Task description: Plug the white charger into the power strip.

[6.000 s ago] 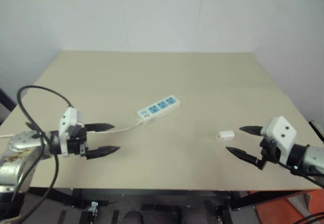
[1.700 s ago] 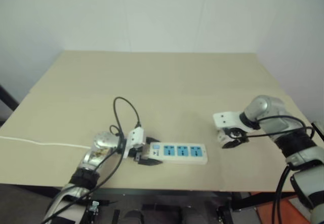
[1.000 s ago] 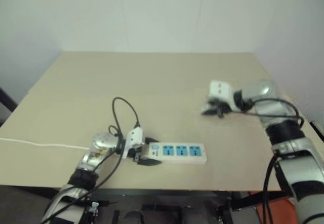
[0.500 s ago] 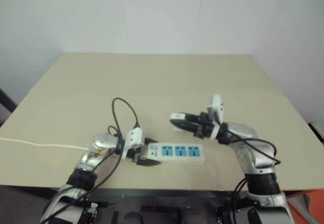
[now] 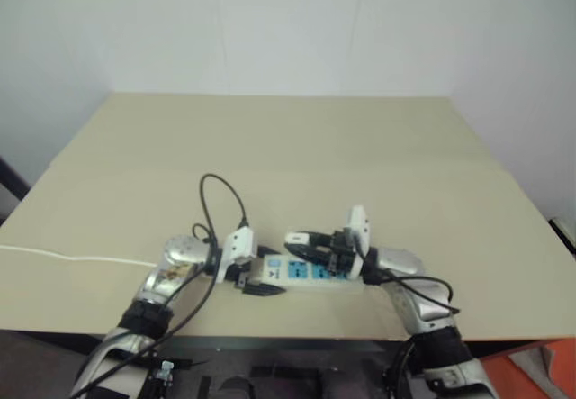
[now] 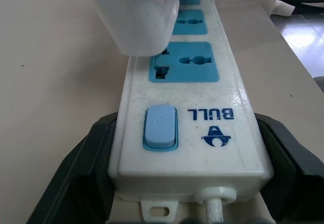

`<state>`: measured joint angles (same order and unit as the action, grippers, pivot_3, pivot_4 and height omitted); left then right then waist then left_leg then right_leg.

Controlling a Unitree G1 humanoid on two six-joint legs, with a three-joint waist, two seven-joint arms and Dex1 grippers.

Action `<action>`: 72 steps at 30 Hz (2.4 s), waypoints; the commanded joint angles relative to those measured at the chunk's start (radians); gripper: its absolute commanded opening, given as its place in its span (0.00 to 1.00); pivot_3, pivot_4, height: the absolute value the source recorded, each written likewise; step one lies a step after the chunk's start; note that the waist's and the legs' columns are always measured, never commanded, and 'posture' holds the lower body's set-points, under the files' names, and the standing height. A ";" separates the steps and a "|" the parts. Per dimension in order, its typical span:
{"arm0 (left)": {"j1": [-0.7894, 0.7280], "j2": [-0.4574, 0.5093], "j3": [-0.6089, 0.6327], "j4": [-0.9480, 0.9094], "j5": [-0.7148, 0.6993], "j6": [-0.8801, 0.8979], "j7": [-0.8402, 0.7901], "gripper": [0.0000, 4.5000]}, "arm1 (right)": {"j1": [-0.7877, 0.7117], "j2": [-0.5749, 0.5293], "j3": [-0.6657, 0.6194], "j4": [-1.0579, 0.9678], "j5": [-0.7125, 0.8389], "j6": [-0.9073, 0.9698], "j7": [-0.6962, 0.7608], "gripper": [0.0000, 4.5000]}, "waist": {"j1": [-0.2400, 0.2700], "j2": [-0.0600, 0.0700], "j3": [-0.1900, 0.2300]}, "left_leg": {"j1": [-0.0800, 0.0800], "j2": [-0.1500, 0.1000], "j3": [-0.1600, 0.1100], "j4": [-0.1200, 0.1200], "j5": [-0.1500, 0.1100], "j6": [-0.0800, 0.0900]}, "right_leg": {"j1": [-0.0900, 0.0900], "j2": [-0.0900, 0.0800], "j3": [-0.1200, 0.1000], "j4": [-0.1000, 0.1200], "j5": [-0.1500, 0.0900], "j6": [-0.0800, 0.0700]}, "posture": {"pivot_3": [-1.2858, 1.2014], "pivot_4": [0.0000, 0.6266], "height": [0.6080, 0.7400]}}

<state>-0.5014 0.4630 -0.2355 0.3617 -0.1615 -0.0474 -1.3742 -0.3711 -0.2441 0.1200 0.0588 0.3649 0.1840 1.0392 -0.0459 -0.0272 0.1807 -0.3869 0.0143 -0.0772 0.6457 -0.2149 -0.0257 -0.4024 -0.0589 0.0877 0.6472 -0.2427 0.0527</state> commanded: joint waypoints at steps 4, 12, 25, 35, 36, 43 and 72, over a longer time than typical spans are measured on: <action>0.020 0.014 -0.031 0.003 0.017 0.015 -0.015 0.73 | -0.014 0.009 0.024 0.013 -0.010 -0.055 -0.003 0.26 | 0.000 0.000 0.000 | 0.000 0.000 0.000 0.000 0.000 0.000 | 0.000 0.000 0.000 0.000 0.000 0.000 | 0.52 0.24 1.00; 0.025 0.017 -0.031 -0.001 0.018 0.016 -0.014 0.73 | -0.010 -0.002 0.043 0.054 -0.027 -0.080 0.007 0.26 | 0.000 0.000 0.000 | 0.001 0.000 0.000 0.000 0.000 0.000 | 0.000 0.000 0.000 0.000 0.000 0.000 | 0.52 0.24 1.00; 0.021 0.020 -0.030 0.007 0.018 0.012 -0.017 0.73 | -0.024 -0.036 0.025 0.100 -0.037 -0.108 0.024 0.26 | 0.000 0.000 -0.001 | 0.001 0.000 0.000 0.000 0.000 0.000 | 0.000 0.000 0.000 0.000 0.000 0.000 | 0.52 0.24 1.00; 0.019 0.025 -0.028 0.013 0.019 0.014 -0.017 0.73 | -0.040 -0.064 0.022 0.144 -0.038 -0.135 0.043 0.26 | 0.000 0.000 -0.001 | 0.001 0.000 0.000 0.000 0.000 0.000 | 0.001 0.000 0.000 0.000 0.000 0.001 | 0.52 0.24 1.00; 0.019 0.025 -0.028 0.013 0.019 0.014 -0.017 0.73 | -0.040 -0.069 0.021 0.149 -0.039 -0.137 0.047 0.26 | 0.000 0.000 -0.001 | 0.001 0.000 0.000 0.000 0.000 0.000 | 0.001 0.000 0.000 0.000 0.000 0.001 | 0.52 0.24 1.00; 0.016 0.031 -0.026 0.018 0.018 0.015 -0.015 0.73 | -0.027 -0.110 0.010 0.213 -0.054 -0.158 0.058 0.26 | 0.002 0.000 -0.001 | 0.001 0.000 0.000 0.000 0.000 0.000 | 0.001 0.000 0.000 -0.001 0.000 0.001 | 0.52 0.24 1.00; 0.023 0.063 -0.023 0.010 0.005 0.024 0.000 0.73 | -0.087 -0.143 0.179 0.342 -0.105 -0.143 0.152 0.26 | -0.002 -0.002 -0.011 | 0.014 0.001 0.000 -0.003 0.000 0.000 | 0.014 0.001 0.000 -0.005 -0.006 0.007 | 0.52 0.24 1.00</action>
<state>-0.4961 0.4846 -0.2566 0.3651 -0.1688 -0.0383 -1.3464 -0.4948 -0.3642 0.2642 0.3063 0.3454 -0.0133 1.1907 -0.0483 -0.0296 0.1693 -0.3726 0.0158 -0.0773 0.6423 -0.2153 -0.0256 -0.3880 -0.0581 0.0873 0.6422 -0.2484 0.0592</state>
